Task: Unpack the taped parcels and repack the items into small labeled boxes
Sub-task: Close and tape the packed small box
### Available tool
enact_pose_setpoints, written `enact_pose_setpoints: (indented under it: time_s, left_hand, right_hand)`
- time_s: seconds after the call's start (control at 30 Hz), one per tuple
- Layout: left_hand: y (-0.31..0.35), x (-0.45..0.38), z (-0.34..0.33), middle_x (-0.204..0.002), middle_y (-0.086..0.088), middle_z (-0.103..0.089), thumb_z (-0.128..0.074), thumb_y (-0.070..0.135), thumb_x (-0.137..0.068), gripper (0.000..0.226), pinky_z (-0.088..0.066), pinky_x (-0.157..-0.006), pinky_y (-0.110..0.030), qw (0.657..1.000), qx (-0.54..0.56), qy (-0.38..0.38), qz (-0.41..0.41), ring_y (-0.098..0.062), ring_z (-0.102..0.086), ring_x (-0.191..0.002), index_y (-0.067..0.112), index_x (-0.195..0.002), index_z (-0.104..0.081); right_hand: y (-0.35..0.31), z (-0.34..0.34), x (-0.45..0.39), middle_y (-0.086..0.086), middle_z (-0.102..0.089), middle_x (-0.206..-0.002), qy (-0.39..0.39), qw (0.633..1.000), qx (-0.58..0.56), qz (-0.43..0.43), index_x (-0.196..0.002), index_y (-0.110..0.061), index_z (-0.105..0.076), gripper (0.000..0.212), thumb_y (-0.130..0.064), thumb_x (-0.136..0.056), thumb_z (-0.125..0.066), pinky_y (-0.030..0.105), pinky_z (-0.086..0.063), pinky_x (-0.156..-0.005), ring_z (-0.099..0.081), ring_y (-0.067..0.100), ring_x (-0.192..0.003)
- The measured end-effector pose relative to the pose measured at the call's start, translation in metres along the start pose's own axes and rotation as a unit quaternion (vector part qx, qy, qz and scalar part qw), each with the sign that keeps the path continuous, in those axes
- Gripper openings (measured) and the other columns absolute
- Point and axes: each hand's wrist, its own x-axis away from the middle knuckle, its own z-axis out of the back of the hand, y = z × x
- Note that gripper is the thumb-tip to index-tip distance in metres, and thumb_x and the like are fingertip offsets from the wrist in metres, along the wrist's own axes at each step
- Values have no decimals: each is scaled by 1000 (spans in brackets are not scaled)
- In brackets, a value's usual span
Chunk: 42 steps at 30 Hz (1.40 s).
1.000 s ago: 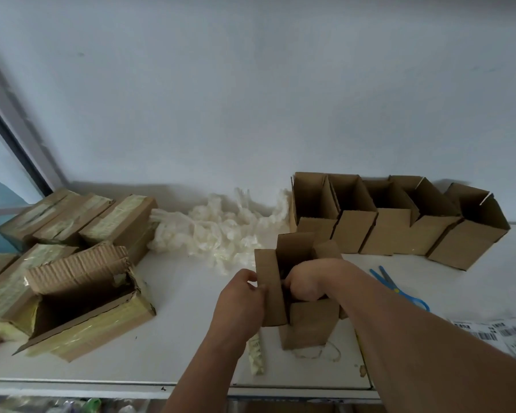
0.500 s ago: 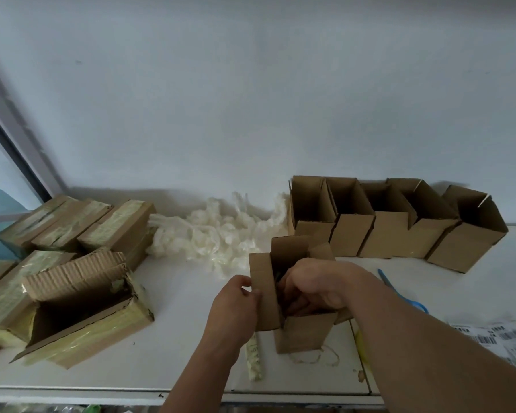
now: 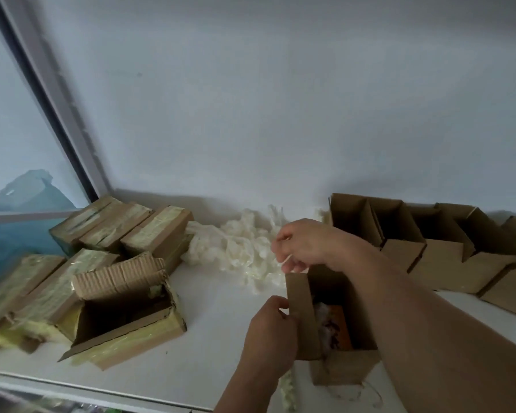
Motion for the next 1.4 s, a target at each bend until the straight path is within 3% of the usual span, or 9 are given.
enact_pose_setpoints:
  time_s: [0.27,0.37,0.57,0.67,0.77,0.87,1.03,1.27,1.4]
  left_hand:
    - [-9,-10,8,-96,5,-68,-51,24,-98,21,-54,-72,-26,999,-3,-28,15,-11,-67,-87,24,-117,-58]
    - [-9,-13,8,-95,4,-69,-51,22,-96,21,-54,-69,-25,999,9,-34,32,-13,-67,-86,25,-115,-59]
    - [-11,-16,6,-86,3,-67,-46,10,-92,21,-60,-70,-34,997,21,-61,40,-19,-68,-75,26,-101,-56]
    - [-11,-16,9,-87,7,-62,-52,11,-93,18,-55,-55,-22,998,3,-57,26,-11,-63,-69,27,-102,-54]
    - [-10,-16,11,-87,2,-68,-44,11,-90,22,-61,-72,-38,996,40,-50,60,-21,-70,-76,26,-99,-57]
    - [-9,-14,10,-92,-1,-71,-46,15,-88,24,-60,-77,-44,996,44,-50,67,-24,-72,-80,24,-106,-58]
    - [-10,-14,10,-92,6,-70,-49,16,-96,24,-60,-75,-30,997,27,-38,59,-14,-70,-83,25,-116,-58]
    - [-7,-7,11,-94,6,-69,-51,21,-97,22,-59,-77,-32,999,7,-38,21,-12,-68,-84,25,-118,-58]
    - [-6,-6,9,-94,5,-69,-51,21,-97,23,-58,-74,-29,999,1,-40,13,-11,-67,-84,25,-119,-59]
  right_hand:
    - [2,-51,-83,3,-64,-107,-2,960,277,42,-109,-10,-67,27,-31,-97,-57,29,-48,-81,-61,22,-103]
    - [9,-58,-100,7,-54,-135,0,957,290,11,-140,-15,-49,51,-36,-95,-60,31,-46,-93,-56,24,-116]
    - [9,-77,-124,10,-46,-137,73,956,285,4,-145,-18,-36,74,-52,-86,-66,39,-52,-86,-58,27,-110]
    - [9,-81,-131,10,-38,-139,60,947,316,-15,-136,-18,-46,62,-47,-86,-67,36,-51,-75,-59,27,-101]
    - [10,-79,-129,6,-46,-129,73,946,316,6,-122,-17,-55,39,-37,-90,-65,35,-53,-76,-61,25,-94]
    - [14,-77,-126,4,-59,-113,74,953,292,19,-120,-17,-53,30,-26,-93,-63,37,-55,-81,-62,22,-93]
    - [15,-69,-117,7,-60,-122,92,985,142,43,-145,-20,-37,57,-24,-94,-61,32,-52,-85,-61,21,-101]
    - [14,-42,-96,7,-62,-87,123,987,-100,35,-104,-1,-68,16,-9,-95,-58,37,-57,-83,-60,18,-76]
    - [20,-39,-87,13,-69,-93,101,993,-54,11,-102,-2,-68,17,-15,-93,-64,33,-58,-84,-63,18,-78]
